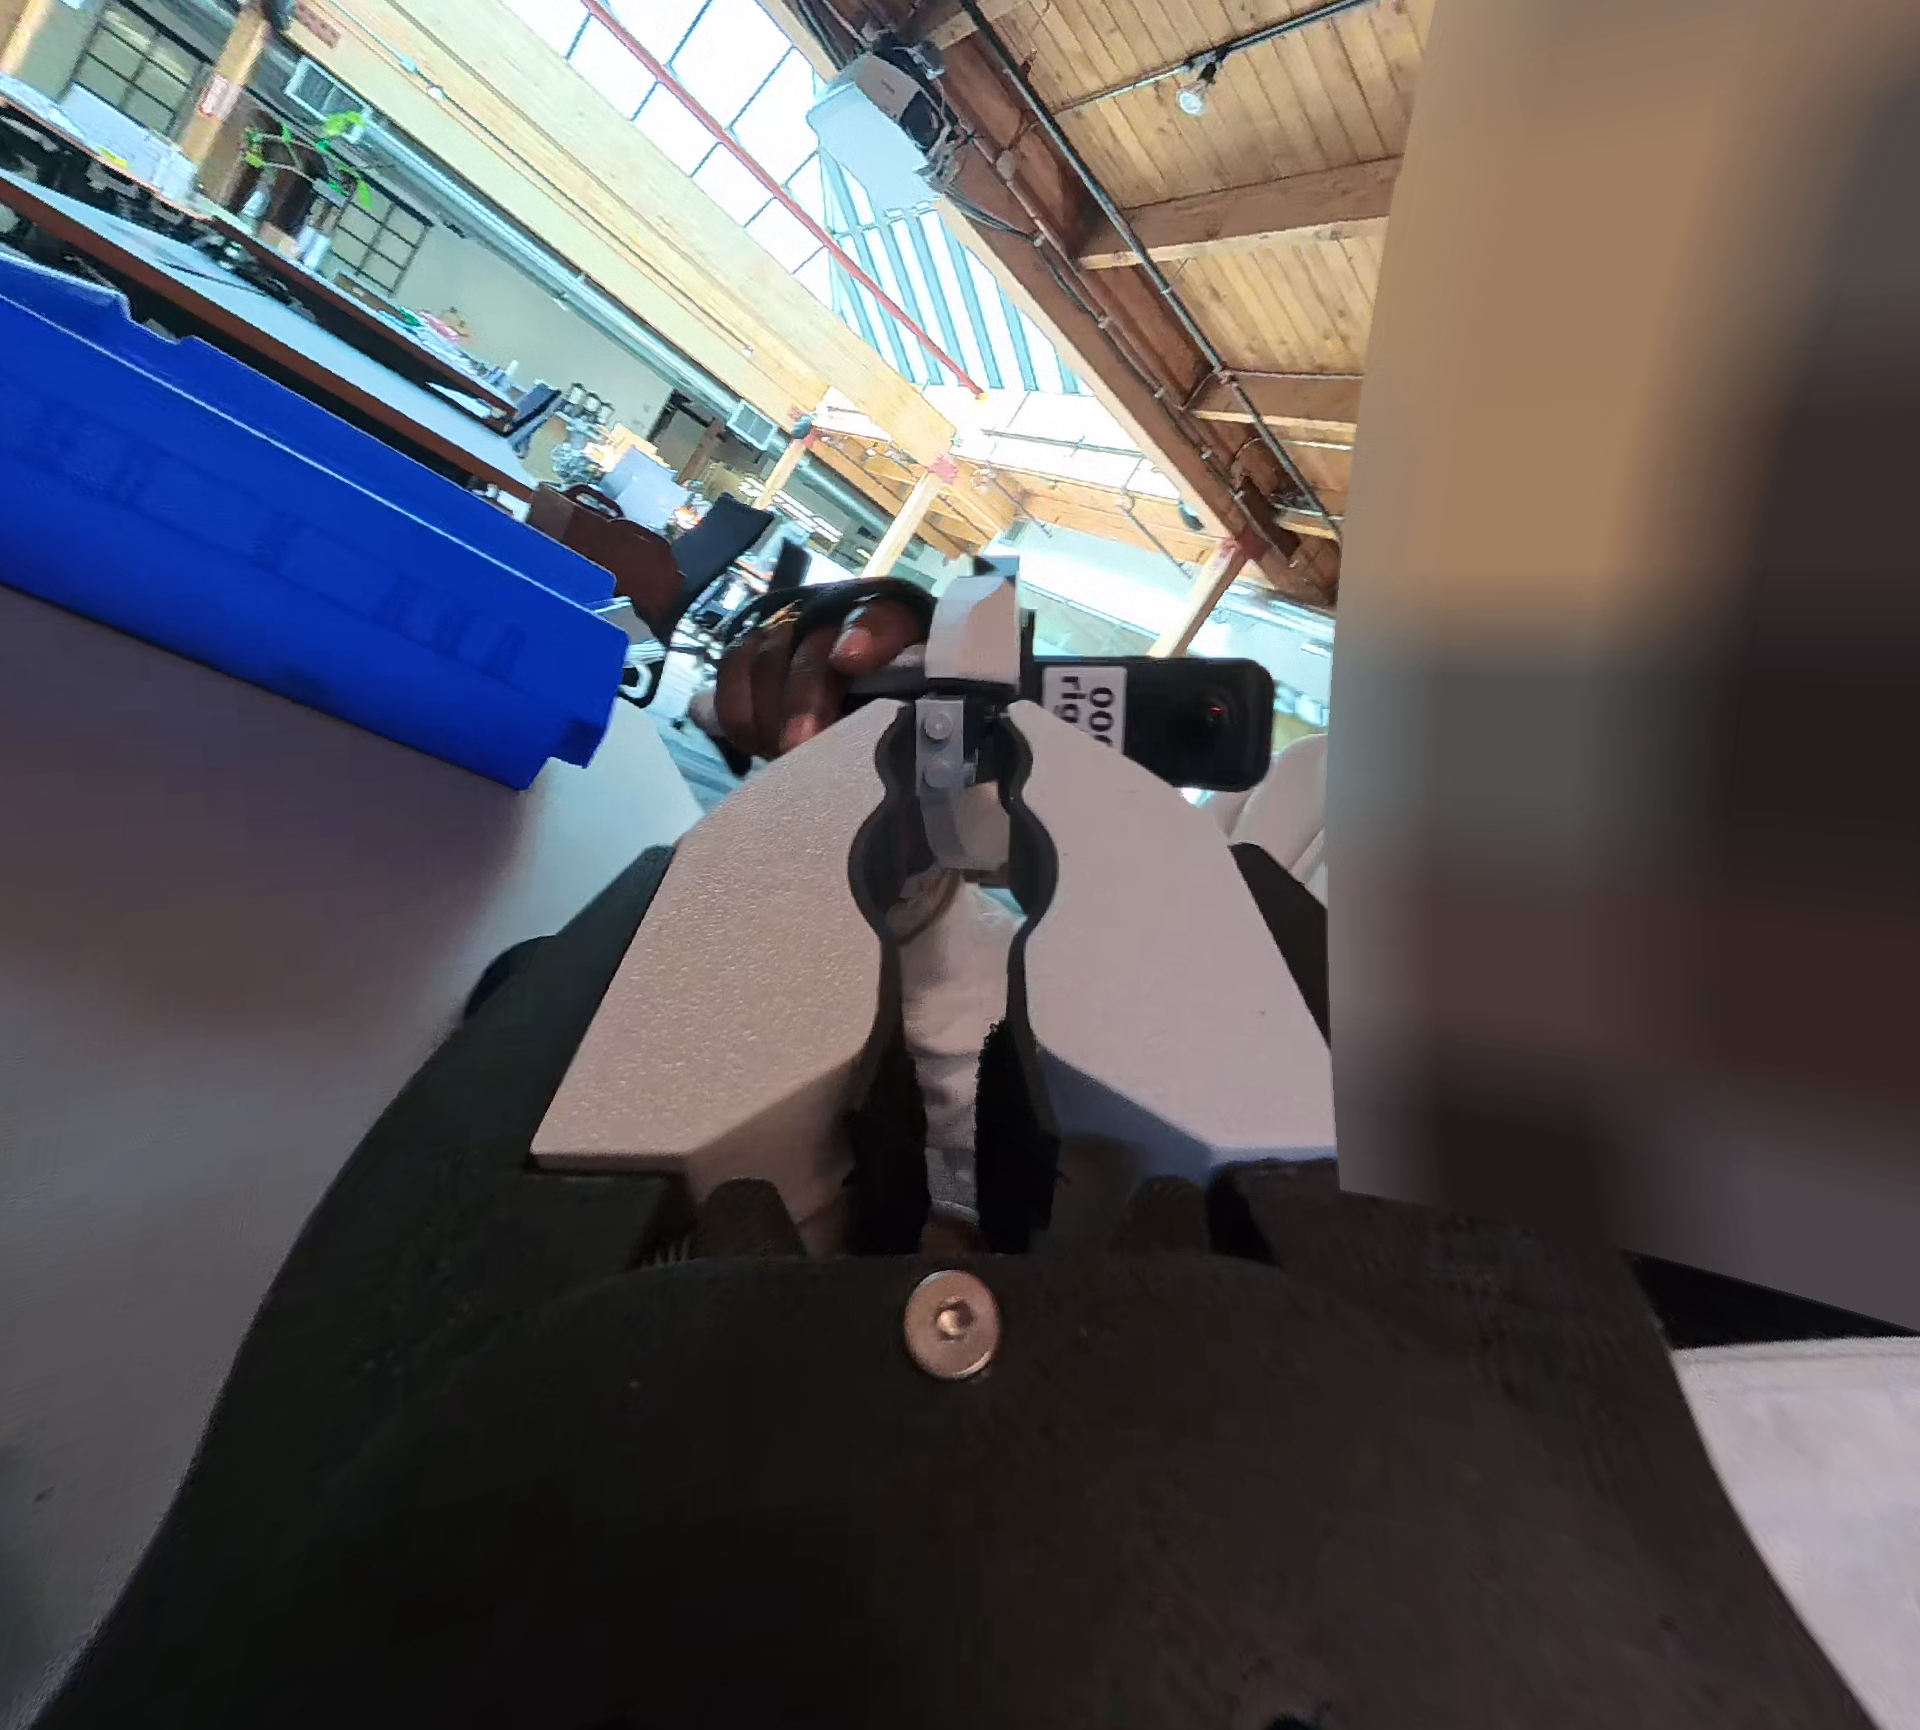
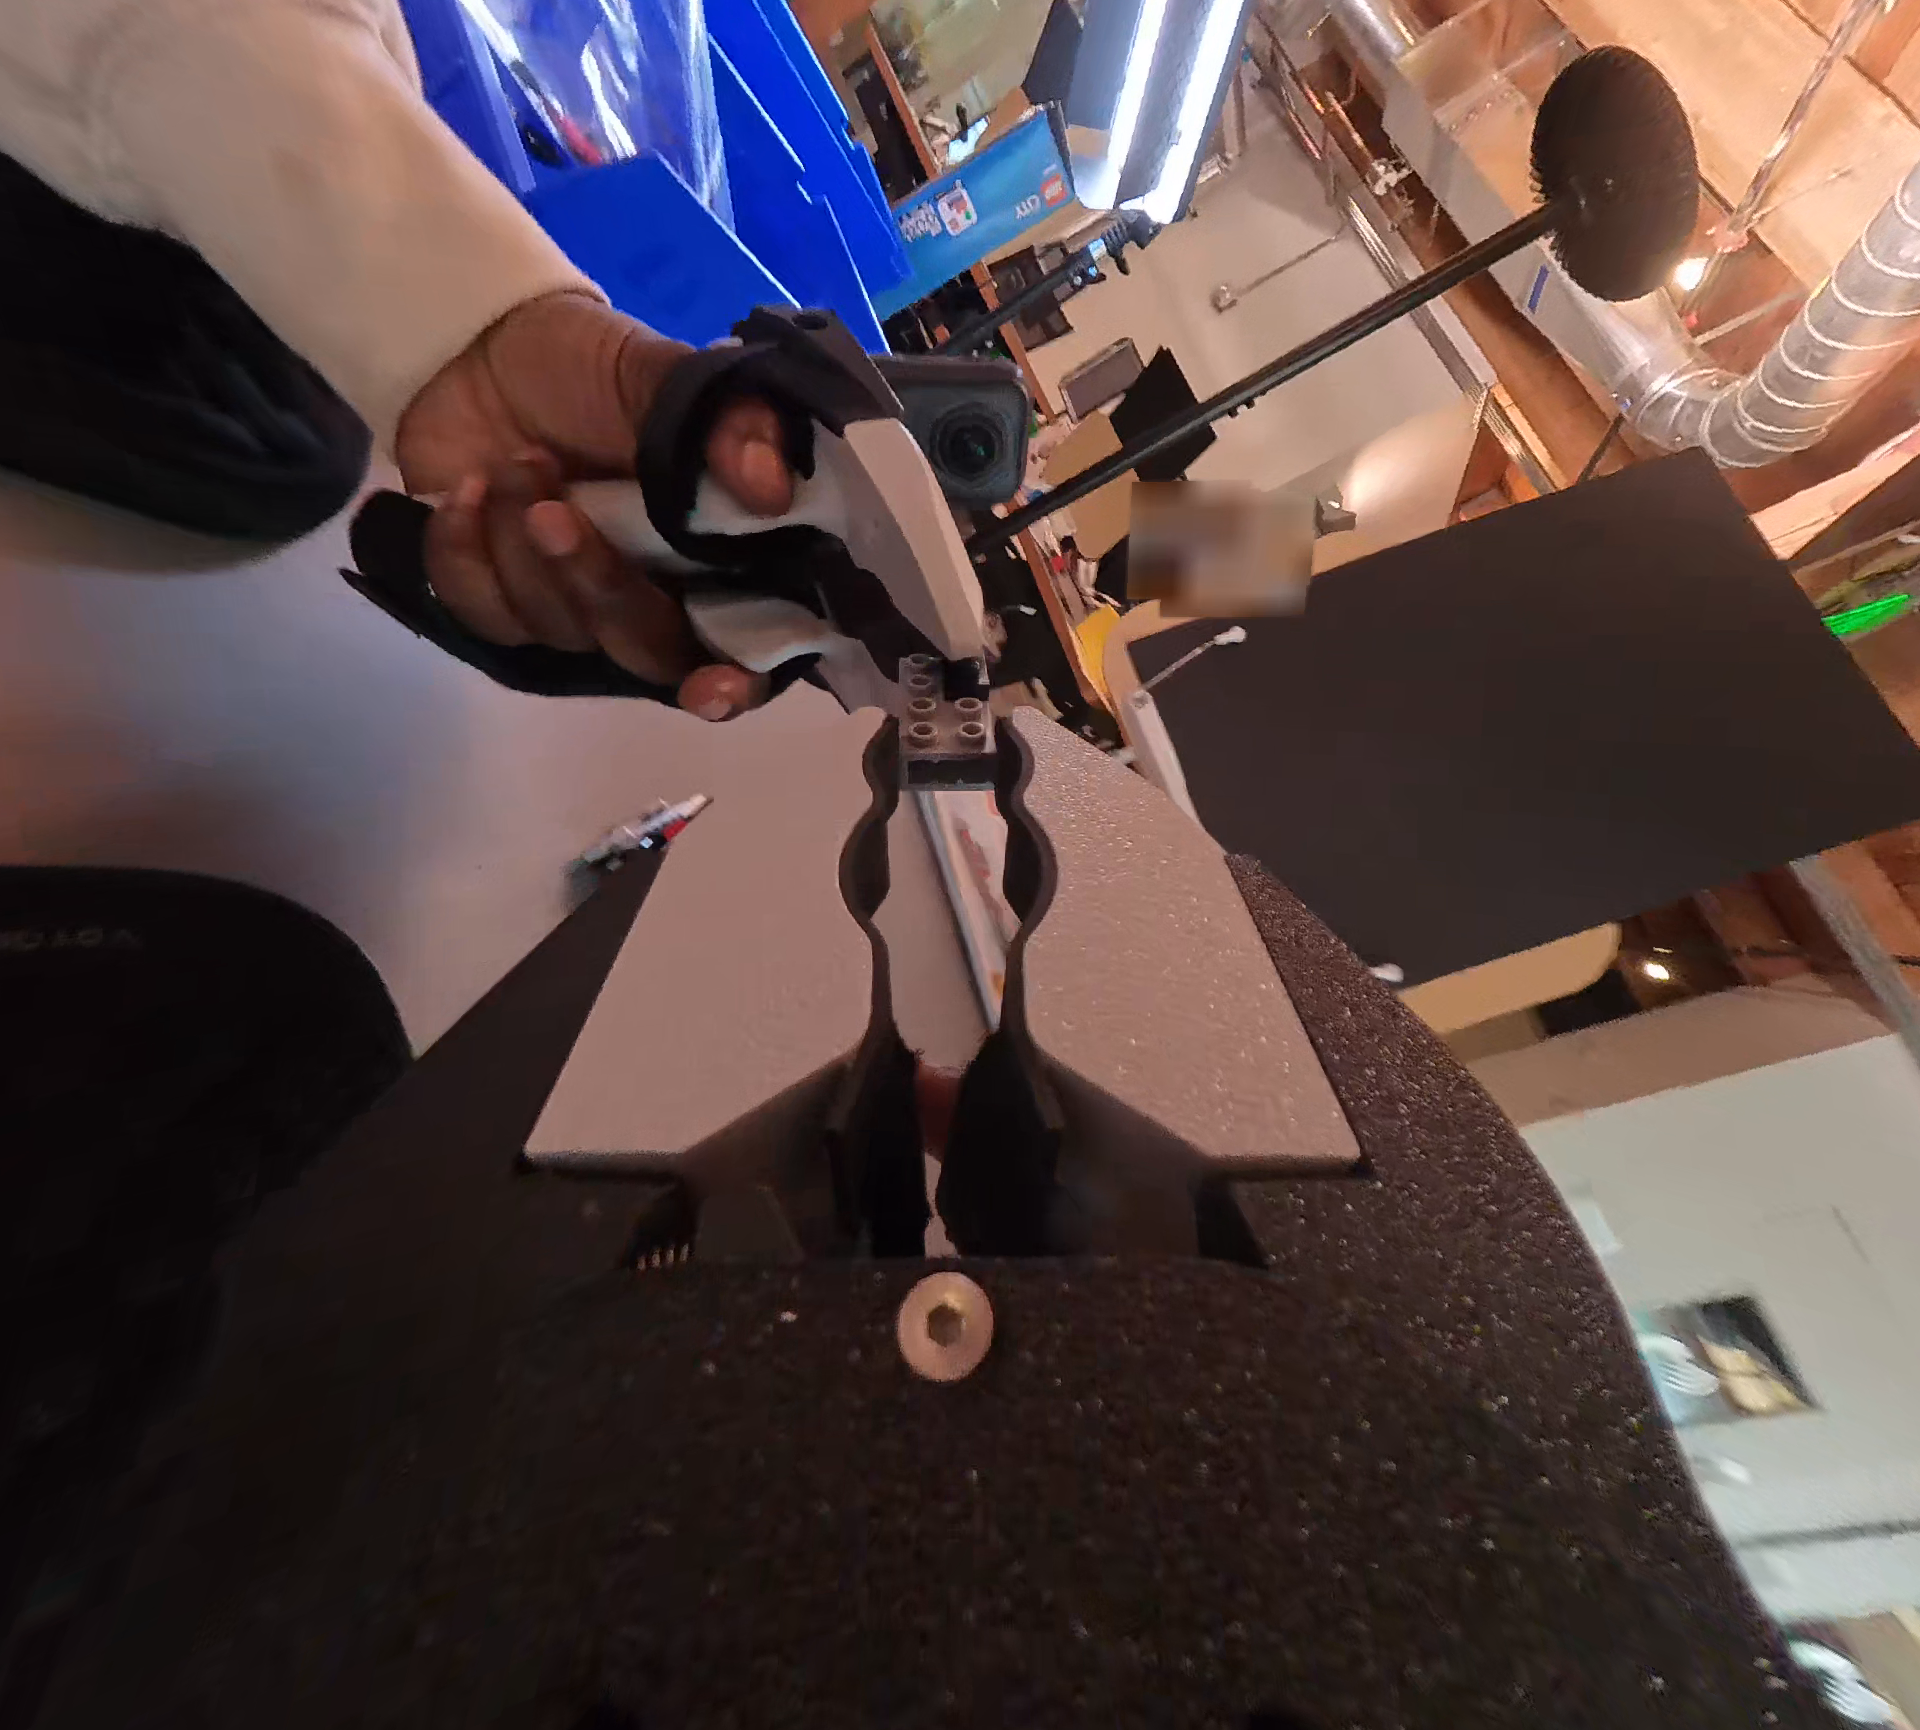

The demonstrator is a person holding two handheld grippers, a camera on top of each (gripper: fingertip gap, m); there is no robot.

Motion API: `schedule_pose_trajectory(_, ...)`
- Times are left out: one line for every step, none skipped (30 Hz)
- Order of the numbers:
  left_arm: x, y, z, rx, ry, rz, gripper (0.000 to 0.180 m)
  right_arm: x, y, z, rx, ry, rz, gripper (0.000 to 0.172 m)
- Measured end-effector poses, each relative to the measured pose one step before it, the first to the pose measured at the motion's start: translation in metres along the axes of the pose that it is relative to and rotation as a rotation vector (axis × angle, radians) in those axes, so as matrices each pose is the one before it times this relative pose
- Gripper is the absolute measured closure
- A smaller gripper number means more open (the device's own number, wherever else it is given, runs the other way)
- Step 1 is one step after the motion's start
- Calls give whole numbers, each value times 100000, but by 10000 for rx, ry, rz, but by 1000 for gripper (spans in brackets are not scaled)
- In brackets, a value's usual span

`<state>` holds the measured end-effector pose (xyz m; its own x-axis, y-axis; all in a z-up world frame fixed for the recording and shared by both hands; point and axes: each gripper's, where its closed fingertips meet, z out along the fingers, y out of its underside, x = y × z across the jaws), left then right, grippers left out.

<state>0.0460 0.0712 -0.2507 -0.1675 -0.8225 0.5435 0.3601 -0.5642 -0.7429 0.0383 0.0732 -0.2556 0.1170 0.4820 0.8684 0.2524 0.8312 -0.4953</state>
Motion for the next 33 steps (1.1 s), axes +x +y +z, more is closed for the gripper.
schedule_pose_trajectory(-319, -55, -10, -30, -316, 282, 157, 410, 234, -126, -271, 293, -344, 155)
schedule_pose_trajectory(-651, -134, -57, -26, -635, 536, 149, 520, 402, -130, -399, 384, -464, 155)
schedule_pose_trajectory(-829, -191, -150, -33, -874, 856, 144, 500, 528, -107, -498, 419, -625, 155)
schedule_pose_trajectory(-845, -233, -215, -40, -979, 1152, 142, 419, 549, -33, -525, 417, -712, 155)
schedule_pose_trajectory(-829, -328, -264, -12, -1045, 1310, 141, 170, 456, 68, -486, 285, -631, 155)
schedule_pose_trajectory(-668, -425, -249, 53, -967, 1299, 141, 69, 284, 168, -393, 252, -436, 155)
schedule_pose_trajectory(-383, -446, -193, 85, -745, 1145, 143, -127, 88, 222, -277, 128, -267, 155)
schedule_pose_trajectory(-89, -440, -101, 126, -512, 868, 145, -142, -59, 239, -177, 146, -193, 155)
schedule_pose_trajectory(84, -336, -23, 114, -338, 553, 149, -184, -79, 207, -147, 119, -212, 155)
schedule_pose_trajectory(198, -145, 55, 31, -191, 316, 151, -210, -57, 197, -148, 70, -198, 155)
schedule_pose_trajectory(236, 90, 110, -86, -98, 205, 153, -181, -56, 169, -130, 38, -111, 155)
schedule_pose_trajectory(288, 284, 140, -190, -1, 183, 153, -133, -72, 144, -97, 11, -2, 155)
schedule_pose_trajectory(175, 358, 164, -227, -33, 134, 153, -56, -135, 96, -32, 29, 56, 155)
schedule_pose_trajectory(117, 214, 90, -114, -39, 76, 153, -82, -176, 57, 16, -1, 51, 155)
schedule_pose_trajectory(120, -17, 26, 34, 6, 26, 155, -134, -88, 65, -23, -44, -12, 155)
schedule_pose_trajectory(1, -107, -36, 62, -36, -24, 158, -129, -95, 46, 14, -24, -67, 155)
schedule_pose_trajectory(-105, -85, -45, 14, -80, -32, 161, -65, -23, 36, -5, 24, -47, 155)
schedule_pose_trajectory(-31, 8, -20, -50, -7, 12, 161, -41, -3, 24, -4, 26, -27, 155)
schedule_pose_trajectory(34, 59, 13, -58, 20, 52, 163, -76, 37, 44, -12, -26, 26, 155)
schedule_pose_trajectory(15, 44, 6, -23, -20, 71, 164, -44, 21, 18, -14, -19, 25, 155)
schedule_pose_trajectory(1, 34, 11, -1, -29, 69, 164, -16, 9, -18, -8, 4, -54, 155)
schedule_pose_trajectory(13, 36, 2, -16, -11, 44, 164, -25, 8, -10, -35, 2, -97, 155)
schedule_pose_trajectory(13, 32, 9, -29, 15, 7, 164, -33, -2, -20, -27, 0, -114, 155)
schedule_pose_trajectory(25, 55, 4, -39, 53, -51, 164, -58, -46, -50, 32, -11, -169, 155)
schedule_pose_trajectory(31, 109, 19, -69, 87, -135, 164, -127, -111, -85, 123, -39, -247, 155)
schedule_pose_trajectory(46, 176, 41, -105, 123, -191, 164, -160, 6, -68, 58, -60, -217, 155)
schedule_pose_trajectory(31, 181, 49, -97, 123, -184, 165, -158, 11, -43, 56, -53, -143, 155)
schedule_pose_trajectory(-17, 187, 30, -126, 51, -104, 165, -203, 50, 41, -13, -117, 38, 155)
schedule_pose_trajectory(-80, 142, 19, -142, -57, 70, 165, -100, 45, 72, -48, -108, 198, 155)
schedule_pose_trajectory(-54, 12, -36, -68, -127, 294, 166, 13, -24, 47, -19, -88, 291, 155)
schedule_pose_trajectory(6, -125, -85, 2, -124, 429, 167, 116, -39, 3, -9, -100, 382, 155)
schedule_pose_trajectory(-63, -263, -161, 84, -177, 490, 171, 133, 313, 38, -210, -182, 584, 155)
schedule_pose_trajectory(-27, -742, -349, 406, -86, 613, 180, -914, 685, 212, -364, -938, 424, 155)
